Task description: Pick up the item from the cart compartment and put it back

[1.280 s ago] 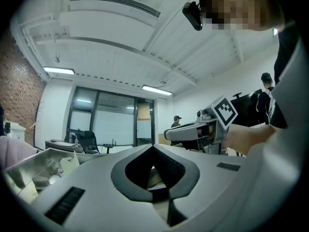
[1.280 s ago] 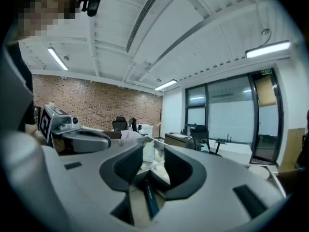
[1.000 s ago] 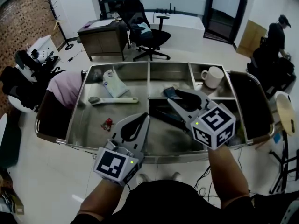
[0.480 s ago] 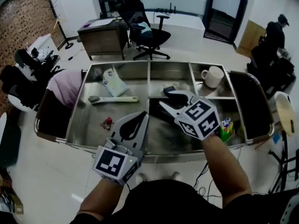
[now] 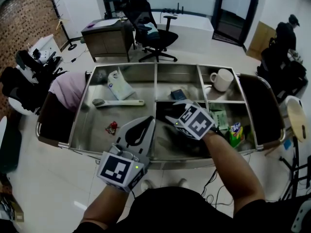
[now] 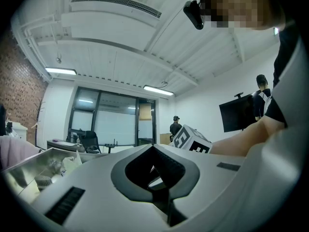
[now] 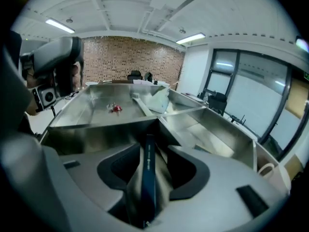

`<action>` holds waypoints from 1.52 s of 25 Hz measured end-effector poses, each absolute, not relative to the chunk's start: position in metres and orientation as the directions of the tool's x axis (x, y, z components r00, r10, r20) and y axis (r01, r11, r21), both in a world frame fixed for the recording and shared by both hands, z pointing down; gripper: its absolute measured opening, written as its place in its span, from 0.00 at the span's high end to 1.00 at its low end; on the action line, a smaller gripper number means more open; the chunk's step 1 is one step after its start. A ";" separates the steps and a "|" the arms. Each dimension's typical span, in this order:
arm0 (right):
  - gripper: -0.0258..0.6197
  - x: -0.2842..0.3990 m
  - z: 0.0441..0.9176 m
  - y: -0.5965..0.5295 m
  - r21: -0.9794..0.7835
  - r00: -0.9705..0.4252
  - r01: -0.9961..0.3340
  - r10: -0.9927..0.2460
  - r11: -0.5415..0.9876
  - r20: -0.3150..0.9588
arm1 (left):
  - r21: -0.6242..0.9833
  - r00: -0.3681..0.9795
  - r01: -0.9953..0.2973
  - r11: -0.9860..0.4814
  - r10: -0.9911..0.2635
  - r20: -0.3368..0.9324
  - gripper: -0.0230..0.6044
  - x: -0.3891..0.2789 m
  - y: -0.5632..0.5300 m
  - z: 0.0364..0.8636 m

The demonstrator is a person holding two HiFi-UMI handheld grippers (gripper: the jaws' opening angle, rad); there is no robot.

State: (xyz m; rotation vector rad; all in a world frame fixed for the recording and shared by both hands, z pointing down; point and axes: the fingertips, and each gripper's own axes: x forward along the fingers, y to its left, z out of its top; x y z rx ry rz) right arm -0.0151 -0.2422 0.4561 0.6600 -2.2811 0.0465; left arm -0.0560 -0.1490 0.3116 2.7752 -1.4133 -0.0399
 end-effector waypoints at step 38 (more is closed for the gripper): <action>0.81 0.000 0.406 -0.222 0.105 -0.637 -0.545 -0.493 0.832 0.592 | 0.034 0.596 -0.802 -0.596 -0.803 0.014 0.96 -0.049 -0.153 0.318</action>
